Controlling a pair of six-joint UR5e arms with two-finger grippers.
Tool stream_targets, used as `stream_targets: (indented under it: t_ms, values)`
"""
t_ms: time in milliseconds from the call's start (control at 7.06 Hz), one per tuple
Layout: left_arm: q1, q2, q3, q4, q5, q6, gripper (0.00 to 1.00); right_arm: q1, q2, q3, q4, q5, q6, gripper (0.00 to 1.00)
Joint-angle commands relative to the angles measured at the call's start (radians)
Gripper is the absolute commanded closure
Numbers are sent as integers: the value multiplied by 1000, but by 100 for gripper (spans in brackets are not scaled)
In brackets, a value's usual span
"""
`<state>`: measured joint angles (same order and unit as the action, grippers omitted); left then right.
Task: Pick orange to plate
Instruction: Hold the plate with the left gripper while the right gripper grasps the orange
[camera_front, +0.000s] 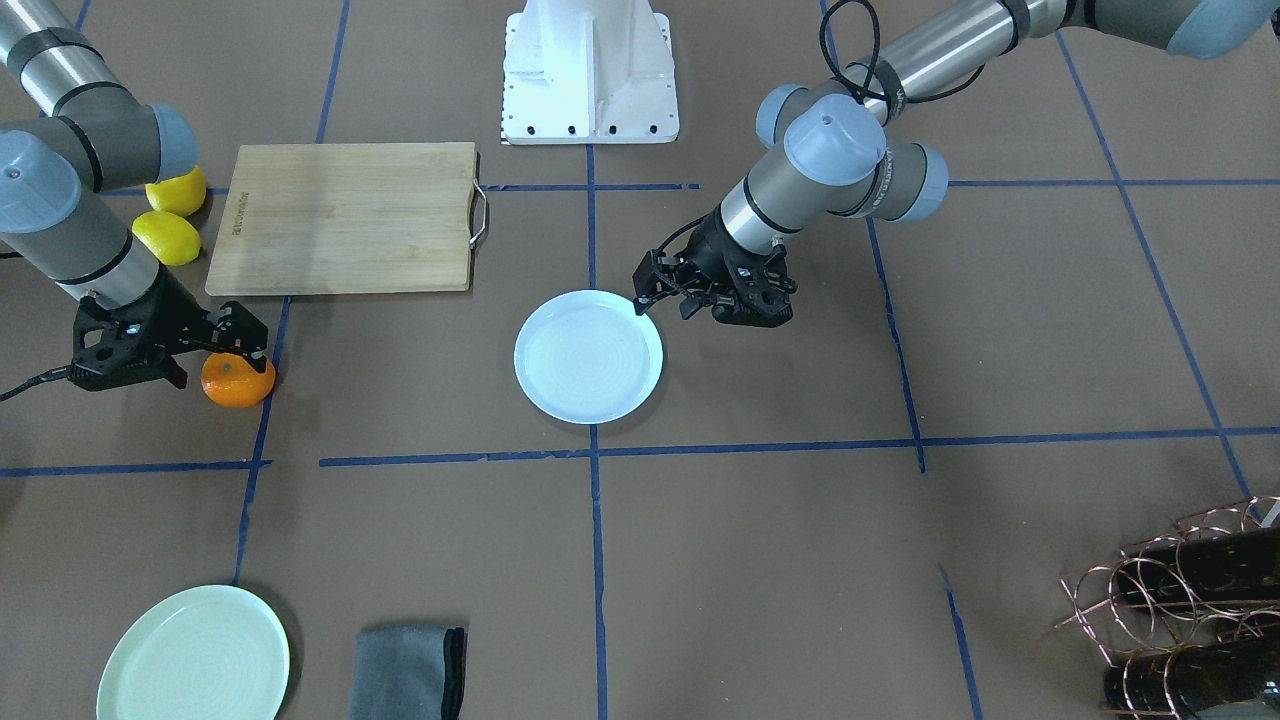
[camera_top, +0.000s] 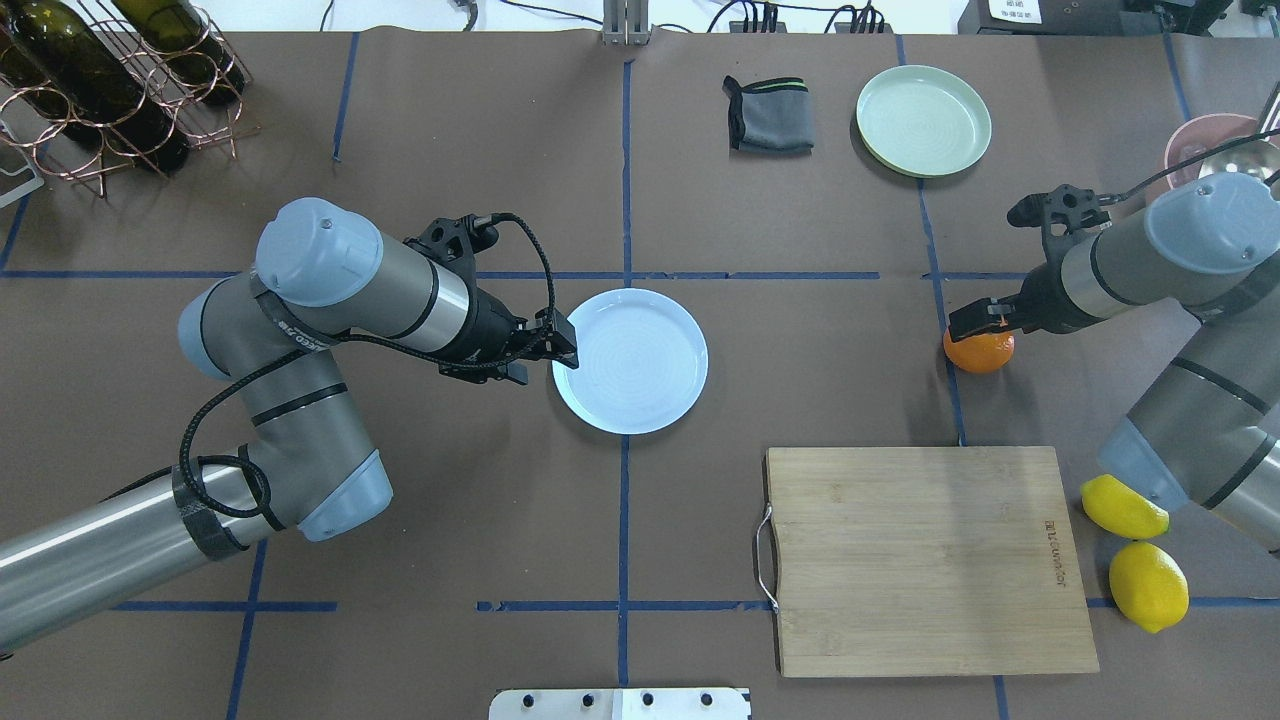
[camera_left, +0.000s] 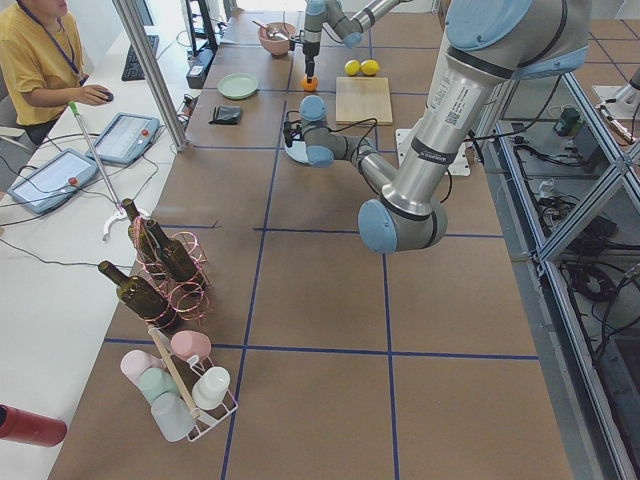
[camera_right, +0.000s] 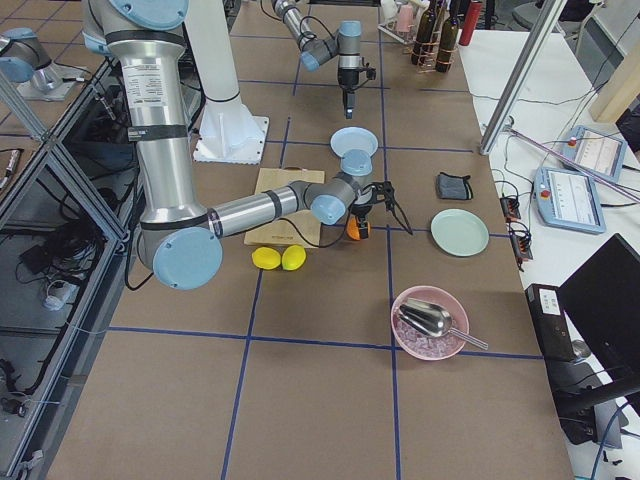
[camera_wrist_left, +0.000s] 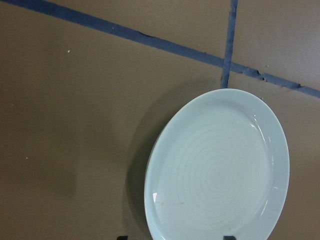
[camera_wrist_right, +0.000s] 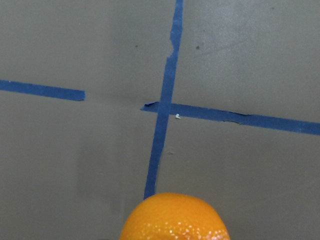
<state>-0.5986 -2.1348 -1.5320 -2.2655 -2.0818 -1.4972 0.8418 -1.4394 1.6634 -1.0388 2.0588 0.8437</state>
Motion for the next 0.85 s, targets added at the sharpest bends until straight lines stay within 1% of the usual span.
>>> stream_targets:
  t_ms: [0, 425, 567, 708]
  values:
    - [-1, 1, -5, 1, 0, 0, 29, -21, 1, -13, 0, -41, -6, 0]
    - [-1, 4, -14, 1, 0, 0, 29, -43, 17, -25, 0, -64, -3, 0]
    - [-1, 4, -14, 1, 2, 0, 29, -43, 17, -25, 0, -65, -5, 3]
    - [-1, 4, -16, 1, 0, 0, 29, -43, 14, -25, 0, -65, -3, 22]
